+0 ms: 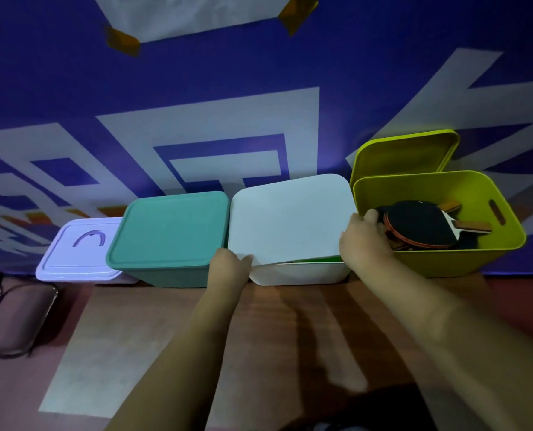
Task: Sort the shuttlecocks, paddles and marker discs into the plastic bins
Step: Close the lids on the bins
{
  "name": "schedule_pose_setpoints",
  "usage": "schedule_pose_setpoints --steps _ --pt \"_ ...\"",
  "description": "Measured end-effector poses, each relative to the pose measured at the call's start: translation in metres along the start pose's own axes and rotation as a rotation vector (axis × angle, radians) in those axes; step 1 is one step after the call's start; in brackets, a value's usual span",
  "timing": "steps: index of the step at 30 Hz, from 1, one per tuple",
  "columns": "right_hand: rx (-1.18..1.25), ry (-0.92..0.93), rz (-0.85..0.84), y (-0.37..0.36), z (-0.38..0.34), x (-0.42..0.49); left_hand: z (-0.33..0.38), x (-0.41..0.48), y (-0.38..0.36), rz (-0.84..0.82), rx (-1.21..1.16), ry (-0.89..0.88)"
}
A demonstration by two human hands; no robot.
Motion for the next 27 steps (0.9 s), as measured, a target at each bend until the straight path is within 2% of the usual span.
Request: schedule_pose_setpoints --steps 3,6,8,10,12,19,27 --pt "-0.069 -0.029 -0.062 -0.007 -0.003 -0.007 0.005 0.004 -0.001 -0.026 0.115 -0.005" --pt "-0.129 -0.042 -0.067 -0.014 -0.005 -0.012 0.016 0.001 -0.002 -0.052 0.352 0.0" --pt "-0.157 -0.039 -0.036 -0.019 -0.004 -0.015 0.03 -0.004 -0.002 0.009 0.492 -0.071" --pt "-0.166 -0.036 -0.014 -0.023 -0.003 -0.016 0.045 -0.006 -0.008 0.058 0.588 -0.222" --pt "-0.158 -0.025 0.003 -0.025 -0.002 -0.018 0.056 -0.005 -0.018 0.028 0.577 -0.368" --pt "-0.083 0.055 0.111 -0.021 0.004 -0.037 0.088 0.008 -0.027 -0.043 0.578 -0.555" --pt "0.046 0.067 0.162 -0.023 0.007 -0.048 0.188 0.041 -0.037 -0.045 0.594 -0.811"
Point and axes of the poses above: each hand's wrist, its own x-axis towards the middle knuckle, its own y-axis out of the back of the hand, z = x × y, the point moved 3 cm from there along x, towards the middle knuckle, and after that the axes turned 10 degrees about x, right-handed, at the moved point
